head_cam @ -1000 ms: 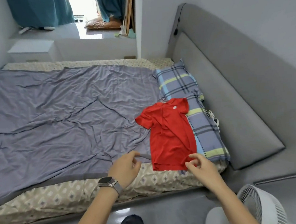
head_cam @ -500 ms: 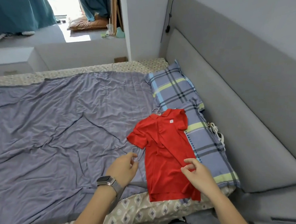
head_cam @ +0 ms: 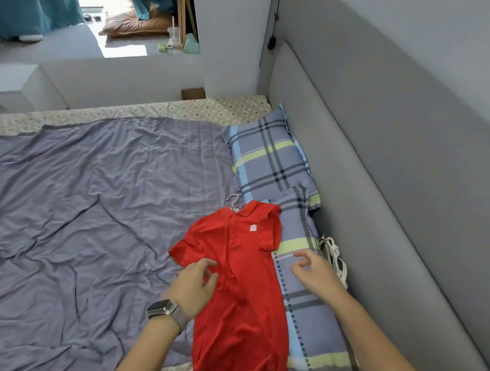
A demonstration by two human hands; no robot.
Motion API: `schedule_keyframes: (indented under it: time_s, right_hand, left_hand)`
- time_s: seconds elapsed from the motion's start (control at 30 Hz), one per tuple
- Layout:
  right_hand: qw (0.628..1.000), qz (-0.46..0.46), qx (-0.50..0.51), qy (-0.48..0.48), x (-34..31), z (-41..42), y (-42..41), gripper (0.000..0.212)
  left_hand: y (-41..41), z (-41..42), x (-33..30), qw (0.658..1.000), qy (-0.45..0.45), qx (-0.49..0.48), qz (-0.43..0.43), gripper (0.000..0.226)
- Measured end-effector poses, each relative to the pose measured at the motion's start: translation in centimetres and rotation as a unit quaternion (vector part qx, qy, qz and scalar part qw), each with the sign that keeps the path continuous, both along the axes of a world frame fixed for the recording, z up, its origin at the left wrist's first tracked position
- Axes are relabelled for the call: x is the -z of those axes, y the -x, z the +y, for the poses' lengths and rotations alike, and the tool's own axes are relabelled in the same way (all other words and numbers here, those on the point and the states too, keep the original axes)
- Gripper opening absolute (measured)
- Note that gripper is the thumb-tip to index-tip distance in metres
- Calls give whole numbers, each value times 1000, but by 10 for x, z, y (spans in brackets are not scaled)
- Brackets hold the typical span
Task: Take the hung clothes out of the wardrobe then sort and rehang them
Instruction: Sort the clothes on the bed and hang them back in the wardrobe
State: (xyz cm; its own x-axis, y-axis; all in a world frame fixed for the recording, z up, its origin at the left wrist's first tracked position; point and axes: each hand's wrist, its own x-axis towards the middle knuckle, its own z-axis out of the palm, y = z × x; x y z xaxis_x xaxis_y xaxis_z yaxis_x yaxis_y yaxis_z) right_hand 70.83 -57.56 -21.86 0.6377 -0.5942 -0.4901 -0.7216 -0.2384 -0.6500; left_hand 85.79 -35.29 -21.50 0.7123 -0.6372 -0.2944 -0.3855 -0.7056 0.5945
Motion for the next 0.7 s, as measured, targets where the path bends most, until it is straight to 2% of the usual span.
schedule_keyframes:
  time_s: [0.33, 0.5, 0.6, 0.67, 0.7]
  right_hand:
    - [996, 54, -63, -20, 80, -89, -70, 32]
    - [977, 117, -176, -27, 131, -100, -113, 36]
    - [958, 122, -245, 83, 161, -111, -151, 48]
    - [949, 95, -252, 163, 171, -124, -180, 57]
    - [947, 82, -246, 191, 174, -131, -195, 60]
  left_hand:
    - [-29, -63, 34, 988, 28, -142, 57, 15]
    - [-45, -61, 59, 974, 25, -201, 99, 14]
    - [-55, -54, 71, 956, 39, -250, 149, 15]
    - [-62, -53, 76, 949, 46, -267, 161, 6]
    - [-66, -53, 77, 947, 44, -271, 167, 14]
